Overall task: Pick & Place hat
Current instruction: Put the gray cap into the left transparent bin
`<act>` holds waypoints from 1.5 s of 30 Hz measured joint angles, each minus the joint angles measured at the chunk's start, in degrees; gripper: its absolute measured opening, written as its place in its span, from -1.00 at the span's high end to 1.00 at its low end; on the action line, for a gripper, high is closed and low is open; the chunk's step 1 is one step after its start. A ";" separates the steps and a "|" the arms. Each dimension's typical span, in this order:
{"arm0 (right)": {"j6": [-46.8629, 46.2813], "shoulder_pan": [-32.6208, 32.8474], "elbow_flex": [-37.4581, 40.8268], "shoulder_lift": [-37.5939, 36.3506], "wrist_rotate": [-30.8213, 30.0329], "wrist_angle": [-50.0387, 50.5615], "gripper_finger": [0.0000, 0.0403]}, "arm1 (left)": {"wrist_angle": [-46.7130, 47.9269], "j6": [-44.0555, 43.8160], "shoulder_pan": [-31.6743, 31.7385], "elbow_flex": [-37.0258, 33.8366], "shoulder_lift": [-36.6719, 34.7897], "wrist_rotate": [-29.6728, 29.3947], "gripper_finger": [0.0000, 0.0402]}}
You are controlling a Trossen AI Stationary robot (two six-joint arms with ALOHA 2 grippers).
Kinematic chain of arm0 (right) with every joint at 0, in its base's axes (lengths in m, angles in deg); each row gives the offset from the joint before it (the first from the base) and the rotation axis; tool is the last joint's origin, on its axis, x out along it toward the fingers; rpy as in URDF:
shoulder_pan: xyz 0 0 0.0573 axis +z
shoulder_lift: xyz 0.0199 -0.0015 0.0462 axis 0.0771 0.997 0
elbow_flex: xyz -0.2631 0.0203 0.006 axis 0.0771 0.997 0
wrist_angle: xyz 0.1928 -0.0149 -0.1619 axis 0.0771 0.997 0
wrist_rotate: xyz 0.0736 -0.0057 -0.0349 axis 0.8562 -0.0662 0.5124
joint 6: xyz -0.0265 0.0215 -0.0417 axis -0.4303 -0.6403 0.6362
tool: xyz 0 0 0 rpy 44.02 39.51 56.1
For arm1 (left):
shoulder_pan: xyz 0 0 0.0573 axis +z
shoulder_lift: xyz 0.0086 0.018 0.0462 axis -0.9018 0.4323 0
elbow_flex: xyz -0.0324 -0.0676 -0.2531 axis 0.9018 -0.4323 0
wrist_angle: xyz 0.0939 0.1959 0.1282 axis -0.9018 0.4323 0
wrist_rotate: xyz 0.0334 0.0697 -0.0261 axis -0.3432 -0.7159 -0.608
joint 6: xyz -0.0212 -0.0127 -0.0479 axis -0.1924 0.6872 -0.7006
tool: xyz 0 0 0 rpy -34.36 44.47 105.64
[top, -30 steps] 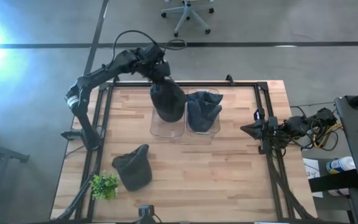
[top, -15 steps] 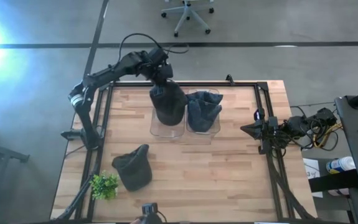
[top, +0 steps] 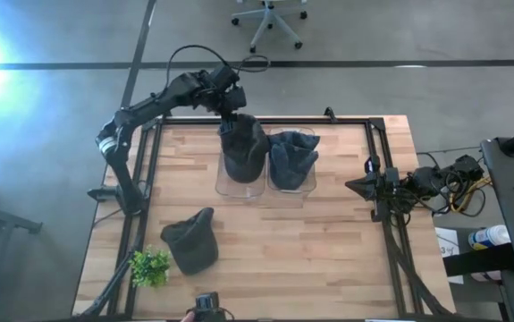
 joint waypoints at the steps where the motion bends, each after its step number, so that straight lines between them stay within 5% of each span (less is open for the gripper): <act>1: 0.13 0.01 0.00 -0.01 0.00 0.00 0.96 | 1.35 -0.46 -0.25 0.97 -0.80 0.00 0.13; 10: 0.08 -0.01 0.00 0.01 0.00 0.00 0.96 | 20.70 -9.85 -7.46 7.33 -8.61 1.26 0.12; 19: -0.12 0.00 0.00 0.01 -0.02 0.00 0.96 | 31.74 -28.15 -19.67 -0.84 -16.77 1.46 0.12; 30: 0.09 0.02 0.00 0.00 0.00 0.00 0.96 | 25.22 -49.52 -31.44 -28.34 -29.66 1.55 0.12; 35: -0.12 0.01 0.00 0.00 -0.01 0.00 0.96 | 19.62 -55.85 -33.57 -39.46 -32.95 7.95 0.12; 45: 0.11 0.01 0.00 -0.01 0.00 0.00 0.96 | 6.50 -58.94 -35.41 -49.61 -35.61 12.65 0.12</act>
